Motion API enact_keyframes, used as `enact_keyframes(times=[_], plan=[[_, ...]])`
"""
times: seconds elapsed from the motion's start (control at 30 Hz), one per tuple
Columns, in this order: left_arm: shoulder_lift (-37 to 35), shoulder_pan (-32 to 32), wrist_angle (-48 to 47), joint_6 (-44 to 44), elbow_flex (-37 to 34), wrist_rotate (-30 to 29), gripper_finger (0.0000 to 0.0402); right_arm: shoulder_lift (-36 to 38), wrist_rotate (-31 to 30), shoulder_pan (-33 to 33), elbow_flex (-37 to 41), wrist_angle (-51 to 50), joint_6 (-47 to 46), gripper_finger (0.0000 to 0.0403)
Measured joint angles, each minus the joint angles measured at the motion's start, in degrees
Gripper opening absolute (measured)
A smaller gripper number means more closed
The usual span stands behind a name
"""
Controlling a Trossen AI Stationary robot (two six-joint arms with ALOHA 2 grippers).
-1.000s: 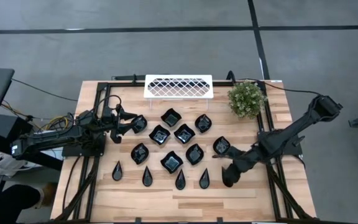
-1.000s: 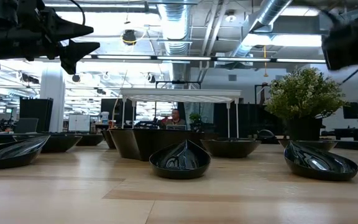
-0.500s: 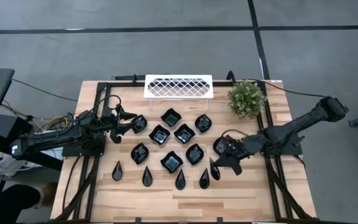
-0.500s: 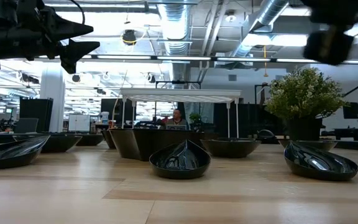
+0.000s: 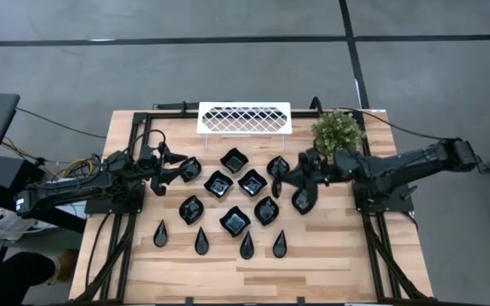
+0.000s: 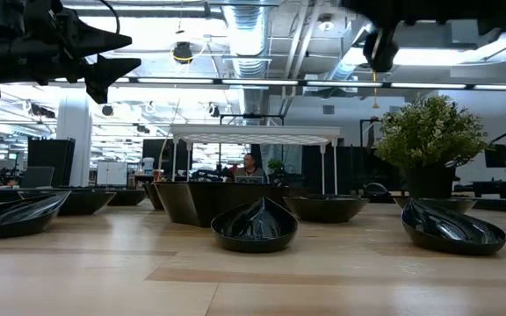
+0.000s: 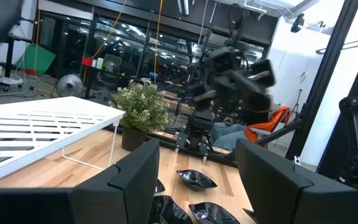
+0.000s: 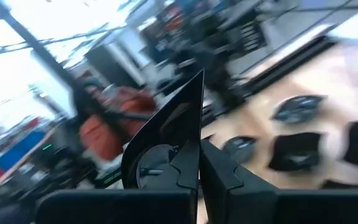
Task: Pick & Place Mini shaped plates
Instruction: Put the drop-shaped plate on the shelf
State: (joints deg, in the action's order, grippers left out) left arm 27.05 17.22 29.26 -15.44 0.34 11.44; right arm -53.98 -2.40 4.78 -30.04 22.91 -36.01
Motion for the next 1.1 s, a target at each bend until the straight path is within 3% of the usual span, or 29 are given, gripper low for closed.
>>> enact_keyframes(times=[0.2,0.5,0.8,1.1], plan=[[0.0,0.0,0.2,0.0,0.0,0.0,0.0214,0.0,1.1,-9.4,-2.0,-3.5,0.4,0.0],[0.0,0.0,0.3,0.2,0.0,0.0,0.0214,-3.3,8.3,-22.7,-18.6,-32.8,0.6,0.0],[0.0,0.0,0.4,0.1,0.0,0.0,0.0214,-14.5,15.0,-35.9,-37.5,-49.4,7.1,0.0],[0.0,0.0,0.4,0.0,0.0,0.0,0.0214,-28.1,17.9,-41.6,-51.3,-63.3,11.9,0.0]])
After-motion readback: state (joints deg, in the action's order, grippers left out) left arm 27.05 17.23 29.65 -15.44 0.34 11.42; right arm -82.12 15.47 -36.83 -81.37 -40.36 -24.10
